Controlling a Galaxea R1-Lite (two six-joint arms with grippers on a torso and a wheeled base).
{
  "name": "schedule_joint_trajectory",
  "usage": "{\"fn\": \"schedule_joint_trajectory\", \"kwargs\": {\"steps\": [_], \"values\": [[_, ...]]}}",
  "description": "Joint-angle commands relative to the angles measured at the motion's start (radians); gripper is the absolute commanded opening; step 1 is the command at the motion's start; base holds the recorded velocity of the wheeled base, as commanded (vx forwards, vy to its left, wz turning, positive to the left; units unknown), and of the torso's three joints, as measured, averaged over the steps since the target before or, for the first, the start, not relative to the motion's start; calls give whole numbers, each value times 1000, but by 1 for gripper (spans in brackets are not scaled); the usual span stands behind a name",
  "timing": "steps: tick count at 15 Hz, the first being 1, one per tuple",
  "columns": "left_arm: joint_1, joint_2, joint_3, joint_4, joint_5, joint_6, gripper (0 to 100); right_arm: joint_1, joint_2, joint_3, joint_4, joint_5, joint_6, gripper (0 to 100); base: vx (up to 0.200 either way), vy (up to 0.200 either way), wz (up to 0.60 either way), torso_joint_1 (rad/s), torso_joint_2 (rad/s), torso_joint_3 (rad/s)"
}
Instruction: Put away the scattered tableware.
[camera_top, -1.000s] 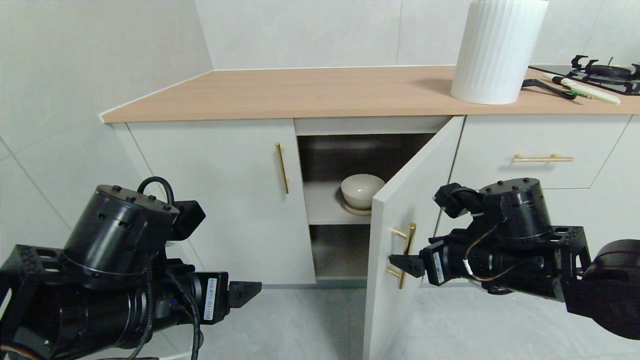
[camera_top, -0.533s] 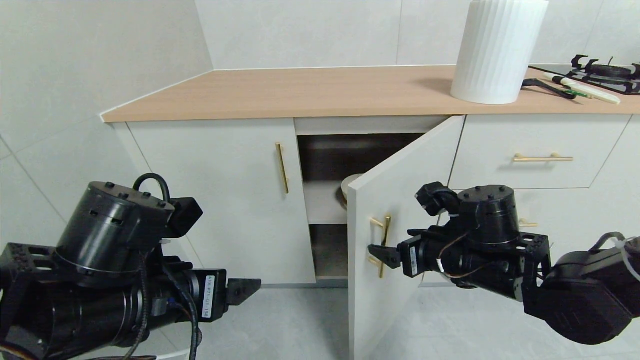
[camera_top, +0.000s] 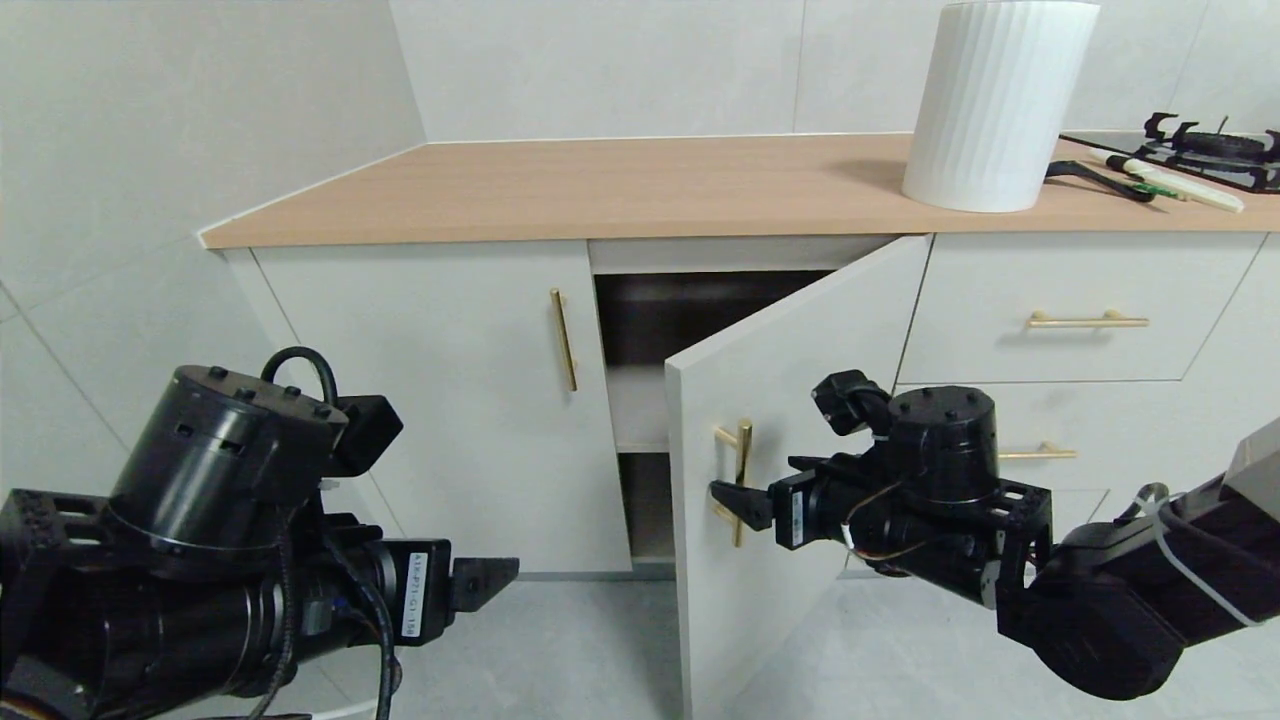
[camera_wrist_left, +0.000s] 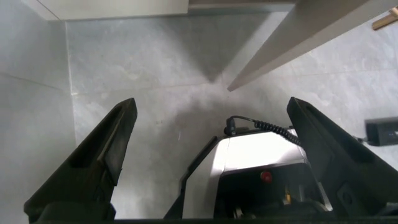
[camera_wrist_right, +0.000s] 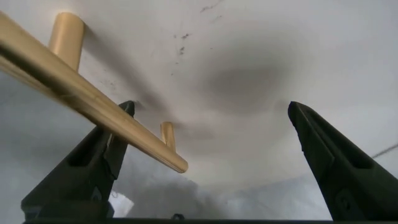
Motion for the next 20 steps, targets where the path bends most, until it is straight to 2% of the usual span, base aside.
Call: {"fn": "schedule_joint_trajectory", "kwargs": {"steps": [1,7,12,16,17,20], "values": [[0,6,1,-2,1,0,100,9,10,5,-6,-7,10,100,0,0,0,0,0,0],[0,9,-1,-2,3,0,100,75,-28,49,-106,-30,10,100,0,0,0,0,0,0],[0,12,-1,-1,3,0,100,173,-126,100,-107,-51,3,100,0,0,0,0,0,0],[0,12,-1,-2,3,0,100,202,-175,140,-106,-61,-4,100,0,0,0,0,0,0],[0,12,-1,-2,3,0,100,196,-197,146,-101,-61,-20,100,0,0,0,0,0,0],[0,6,-2,-2,3,0,100,33,-114,89,-98,-58,-54,100,0,0,0,0,0,0]]}}
